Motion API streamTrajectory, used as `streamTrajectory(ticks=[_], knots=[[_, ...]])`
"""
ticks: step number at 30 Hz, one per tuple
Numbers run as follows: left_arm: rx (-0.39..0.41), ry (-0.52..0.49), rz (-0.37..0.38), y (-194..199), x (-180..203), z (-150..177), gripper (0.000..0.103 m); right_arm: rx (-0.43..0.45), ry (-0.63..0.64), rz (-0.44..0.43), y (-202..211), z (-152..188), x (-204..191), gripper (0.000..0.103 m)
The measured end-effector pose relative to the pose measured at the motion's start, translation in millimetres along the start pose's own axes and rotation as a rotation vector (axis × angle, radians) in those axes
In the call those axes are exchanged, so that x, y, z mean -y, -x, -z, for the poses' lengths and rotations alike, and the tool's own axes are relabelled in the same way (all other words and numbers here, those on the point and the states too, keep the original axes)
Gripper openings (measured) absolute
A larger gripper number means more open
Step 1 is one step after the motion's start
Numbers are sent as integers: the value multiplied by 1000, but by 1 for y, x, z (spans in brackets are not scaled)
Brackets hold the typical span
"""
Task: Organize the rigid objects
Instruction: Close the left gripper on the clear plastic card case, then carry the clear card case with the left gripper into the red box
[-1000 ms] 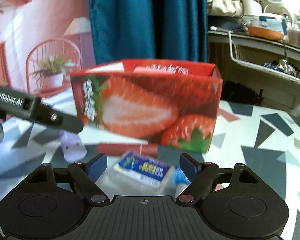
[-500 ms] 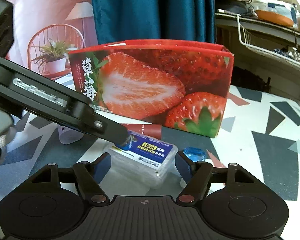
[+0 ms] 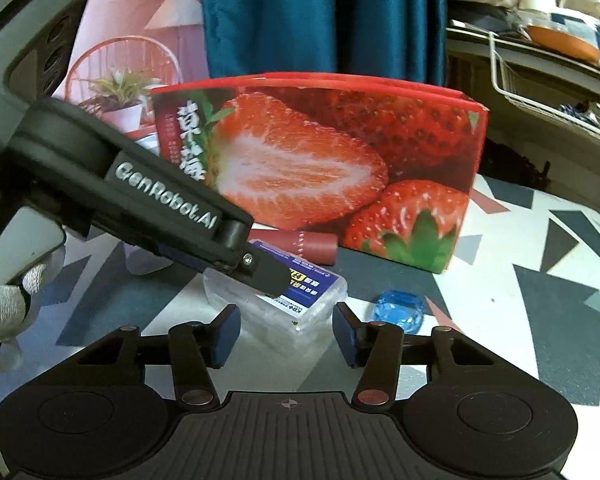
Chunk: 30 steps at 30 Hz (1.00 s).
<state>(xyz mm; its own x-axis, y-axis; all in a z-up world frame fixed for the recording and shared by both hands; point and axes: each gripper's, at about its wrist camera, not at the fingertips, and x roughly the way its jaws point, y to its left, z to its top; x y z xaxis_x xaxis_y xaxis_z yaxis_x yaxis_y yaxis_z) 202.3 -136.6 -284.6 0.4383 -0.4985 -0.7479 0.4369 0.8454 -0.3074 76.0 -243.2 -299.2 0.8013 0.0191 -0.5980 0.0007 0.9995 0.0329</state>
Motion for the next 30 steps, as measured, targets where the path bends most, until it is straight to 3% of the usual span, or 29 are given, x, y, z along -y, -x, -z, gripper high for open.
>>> streamTrajectory(ticks=[21,30], knots=[[-9,26,-60,21,-6,15,54,-15,87,-89,3,3,-15,43],[22,18,-18,39,-7,20,52,-9,53,-82,19,1,-19,43]])
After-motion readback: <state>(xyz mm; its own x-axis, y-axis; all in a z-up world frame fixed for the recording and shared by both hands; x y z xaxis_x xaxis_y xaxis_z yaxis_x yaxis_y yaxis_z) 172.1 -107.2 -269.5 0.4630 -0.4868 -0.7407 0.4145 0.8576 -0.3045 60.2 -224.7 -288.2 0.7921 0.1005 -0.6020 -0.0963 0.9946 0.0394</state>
